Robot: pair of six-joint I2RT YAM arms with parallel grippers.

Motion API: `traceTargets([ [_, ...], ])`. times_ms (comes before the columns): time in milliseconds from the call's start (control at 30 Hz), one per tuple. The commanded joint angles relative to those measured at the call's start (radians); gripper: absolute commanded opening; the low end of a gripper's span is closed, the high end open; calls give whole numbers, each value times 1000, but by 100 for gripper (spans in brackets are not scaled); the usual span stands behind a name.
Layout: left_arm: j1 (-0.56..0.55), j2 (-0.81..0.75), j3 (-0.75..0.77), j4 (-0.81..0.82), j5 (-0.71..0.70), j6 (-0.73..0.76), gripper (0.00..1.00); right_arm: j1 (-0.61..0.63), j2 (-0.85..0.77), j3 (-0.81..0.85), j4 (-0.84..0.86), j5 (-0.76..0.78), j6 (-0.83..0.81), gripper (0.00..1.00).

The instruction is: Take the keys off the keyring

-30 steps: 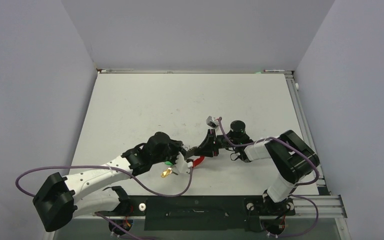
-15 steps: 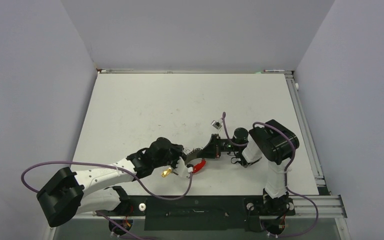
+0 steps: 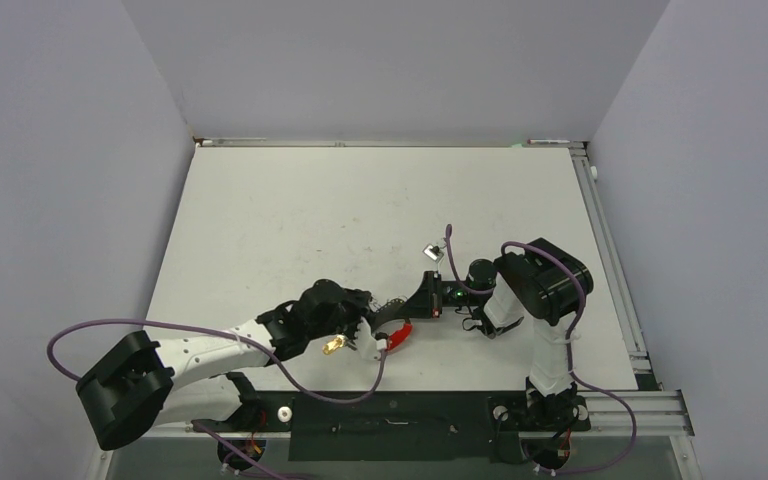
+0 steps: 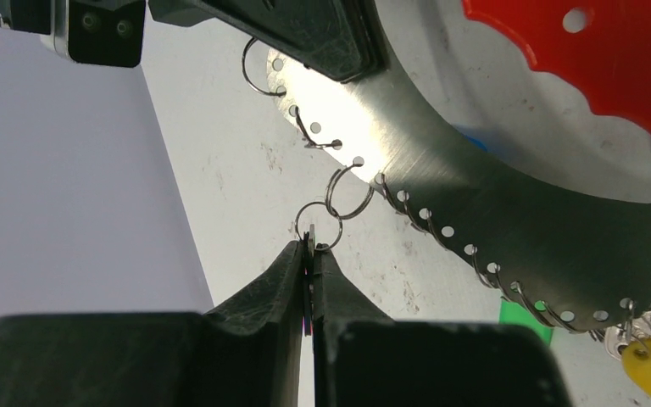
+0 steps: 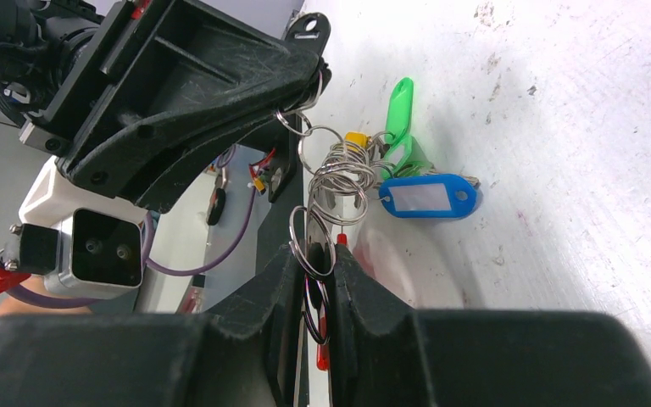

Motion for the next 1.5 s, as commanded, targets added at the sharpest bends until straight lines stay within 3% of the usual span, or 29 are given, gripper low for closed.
traceTargets([
  [0,-23,0,2,61,5,6,0,2,-5,-6,282,4,9,5],
  [833,-84,0,-82,116,-48,117,0,13,-34,-15,310,-5,23,5],
  [1167,-72,-12,-39,118,-116,-4,0,13,-21,-17,309,-10,25,5],
  [1467,-71,-25,-79,184,-91,51,0,13,-29,-15,309,-6,41,5],
])
